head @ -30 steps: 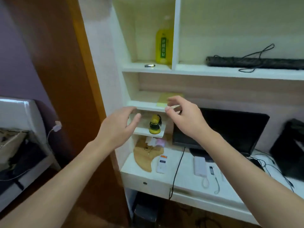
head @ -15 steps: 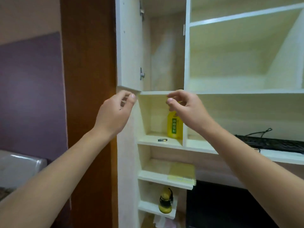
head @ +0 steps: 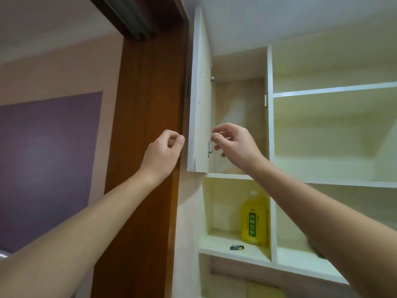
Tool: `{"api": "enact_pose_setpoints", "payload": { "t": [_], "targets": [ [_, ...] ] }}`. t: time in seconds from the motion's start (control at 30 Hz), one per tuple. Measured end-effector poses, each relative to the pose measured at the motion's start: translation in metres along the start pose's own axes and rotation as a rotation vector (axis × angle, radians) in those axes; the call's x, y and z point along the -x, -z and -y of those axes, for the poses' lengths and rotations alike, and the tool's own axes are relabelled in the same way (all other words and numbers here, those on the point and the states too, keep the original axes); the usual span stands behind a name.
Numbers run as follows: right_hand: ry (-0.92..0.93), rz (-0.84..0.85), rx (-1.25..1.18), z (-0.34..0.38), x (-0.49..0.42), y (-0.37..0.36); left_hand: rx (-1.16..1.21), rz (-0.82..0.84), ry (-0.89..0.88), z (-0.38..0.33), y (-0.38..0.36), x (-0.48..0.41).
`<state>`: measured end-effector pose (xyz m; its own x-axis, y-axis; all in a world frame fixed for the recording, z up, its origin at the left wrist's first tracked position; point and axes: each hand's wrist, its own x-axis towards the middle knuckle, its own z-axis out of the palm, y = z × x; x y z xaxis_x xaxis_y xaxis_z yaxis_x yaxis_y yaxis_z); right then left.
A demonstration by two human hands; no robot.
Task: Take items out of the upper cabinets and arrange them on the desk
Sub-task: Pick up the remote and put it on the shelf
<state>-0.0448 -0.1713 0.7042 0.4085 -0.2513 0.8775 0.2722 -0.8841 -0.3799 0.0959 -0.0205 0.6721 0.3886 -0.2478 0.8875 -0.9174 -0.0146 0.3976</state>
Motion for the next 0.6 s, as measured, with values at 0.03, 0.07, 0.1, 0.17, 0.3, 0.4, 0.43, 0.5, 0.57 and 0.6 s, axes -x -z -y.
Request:
{"api": "enact_pose_setpoints", "payload": {
  "t": [0.03, 0.07, 0.1, 0.17, 0.3, 0.4, 0.43, 0.5, 0.57, 0.6],
  "targets": [
    [-0.008, -0.012, -0.003, 0.0, -0.006, -0.005, 0.022, 0.002, 0.001, 0.003, -0.001, -0.005],
    [-0.018, -0.022, -0.011, -0.001, -0.011, -0.011, 0.045, 0.004, 0.002, 0.006, -0.002, -0.009],
    [-0.026, -0.03, -0.017, -0.002, -0.015, -0.018, 0.066, 0.007, 0.0, 0.008, -0.003, -0.012],
    [-0.03, -0.045, -0.016, -0.005, -0.018, -0.031, 0.102, 0.011, -0.003, 0.014, -0.007, -0.017],
    [-0.014, -0.055, 0.003, -0.014, -0.017, -0.051, 0.164, -0.014, -0.032, 0.024, -0.016, -0.02],
    [-0.011, -0.05, -0.007, -0.02, -0.014, -0.058, 0.18, -0.003, -0.074, 0.025, -0.021, -0.02],
    [-0.007, -0.049, -0.009, -0.022, -0.014, -0.059, 0.178, 0.0, -0.093, 0.026, -0.022, -0.02],
    [-0.002, -0.053, -0.007, -0.026, -0.013, -0.061, 0.179, 0.002, -0.128, 0.027, -0.022, -0.021],
    [0.002, -0.058, -0.007, -0.028, -0.012, -0.062, 0.169, 0.003, -0.149, 0.028, -0.022, -0.022],
    [0.005, -0.058, -0.008, -0.029, -0.013, -0.063, 0.163, 0.004, -0.158, 0.028, -0.022, -0.022]
  ]
}}
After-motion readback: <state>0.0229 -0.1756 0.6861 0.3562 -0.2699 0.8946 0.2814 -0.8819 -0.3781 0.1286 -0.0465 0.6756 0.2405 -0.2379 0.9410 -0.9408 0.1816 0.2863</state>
